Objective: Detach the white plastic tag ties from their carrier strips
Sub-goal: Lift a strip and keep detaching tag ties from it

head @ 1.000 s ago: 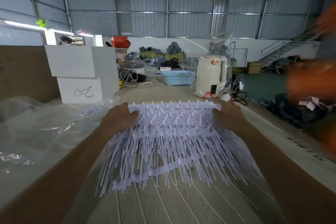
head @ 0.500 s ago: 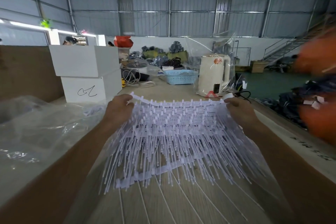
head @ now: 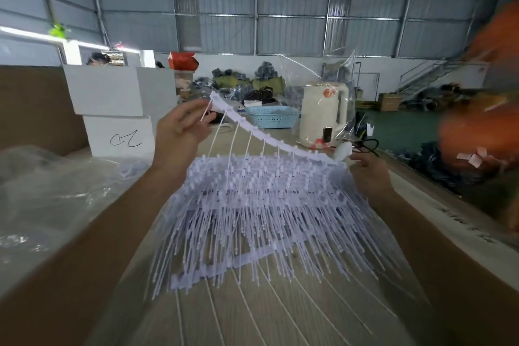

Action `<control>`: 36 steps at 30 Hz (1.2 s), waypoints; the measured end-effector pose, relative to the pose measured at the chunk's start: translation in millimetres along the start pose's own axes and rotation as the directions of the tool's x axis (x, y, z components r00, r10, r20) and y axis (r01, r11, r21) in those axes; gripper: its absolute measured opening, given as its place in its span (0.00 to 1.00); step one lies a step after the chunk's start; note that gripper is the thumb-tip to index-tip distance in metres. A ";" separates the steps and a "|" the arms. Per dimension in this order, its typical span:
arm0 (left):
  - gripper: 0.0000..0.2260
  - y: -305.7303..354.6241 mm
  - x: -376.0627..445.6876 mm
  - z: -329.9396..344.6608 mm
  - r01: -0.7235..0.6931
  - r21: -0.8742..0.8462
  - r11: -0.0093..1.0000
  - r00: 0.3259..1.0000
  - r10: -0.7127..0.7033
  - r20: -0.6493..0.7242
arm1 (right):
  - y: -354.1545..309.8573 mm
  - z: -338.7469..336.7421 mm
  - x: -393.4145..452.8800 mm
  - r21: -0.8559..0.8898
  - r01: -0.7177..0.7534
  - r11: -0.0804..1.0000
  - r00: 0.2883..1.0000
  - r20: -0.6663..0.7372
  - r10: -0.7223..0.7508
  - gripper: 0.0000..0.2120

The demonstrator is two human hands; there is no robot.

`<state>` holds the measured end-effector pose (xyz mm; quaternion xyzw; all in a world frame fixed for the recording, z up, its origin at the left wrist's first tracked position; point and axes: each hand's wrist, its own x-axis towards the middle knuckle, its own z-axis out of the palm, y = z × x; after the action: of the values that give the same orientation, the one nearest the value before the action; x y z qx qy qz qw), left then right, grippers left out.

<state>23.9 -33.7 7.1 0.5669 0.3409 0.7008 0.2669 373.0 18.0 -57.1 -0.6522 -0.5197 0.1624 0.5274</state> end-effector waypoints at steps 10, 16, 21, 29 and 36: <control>0.18 79.3 -15.1 40.7 -0.169 -0.226 0.959 0.948 0.221 0.230 | -89.5 -15.6 -32.8 0.490 0.082 0.868 0.966 0.176 -0.191 0.12; 0.19 99.6 -26.6 42.7 -0.111 -0.229 0.967 0.717 0.238 0.656 | -140.7 -26.6 -52.1 0.702 -0.073 0.708 0.939 0.288 -0.189 0.17; 0.18 91.1 -22.9 32.3 0.005 -0.153 0.988 0.363 0.141 0.921 | -167.4 -49.0 -68.2 0.839 -0.081 0.538 0.909 0.284 -0.306 0.21; 0.07 82.7 -5.8 10.5 -0.031 -0.001 1.000 0.830 0.026 0.556 | -194.3 -57.5 -94.8 0.835 0.060 0.547 0.842 0.252 -0.477 0.12; 0.23 100.7 -2.5 25.4 -0.091 0.231 0.969 0.992 0.068 0.106 | -189.1 -54.6 -98.6 0.797 0.111 0.594 0.574 0.436 -0.693 0.28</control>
<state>50.4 -94.1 87.3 0.6414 0.3853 0.6369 0.1858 278.6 -112.4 93.1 -0.1337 -0.7245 0.4468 0.5076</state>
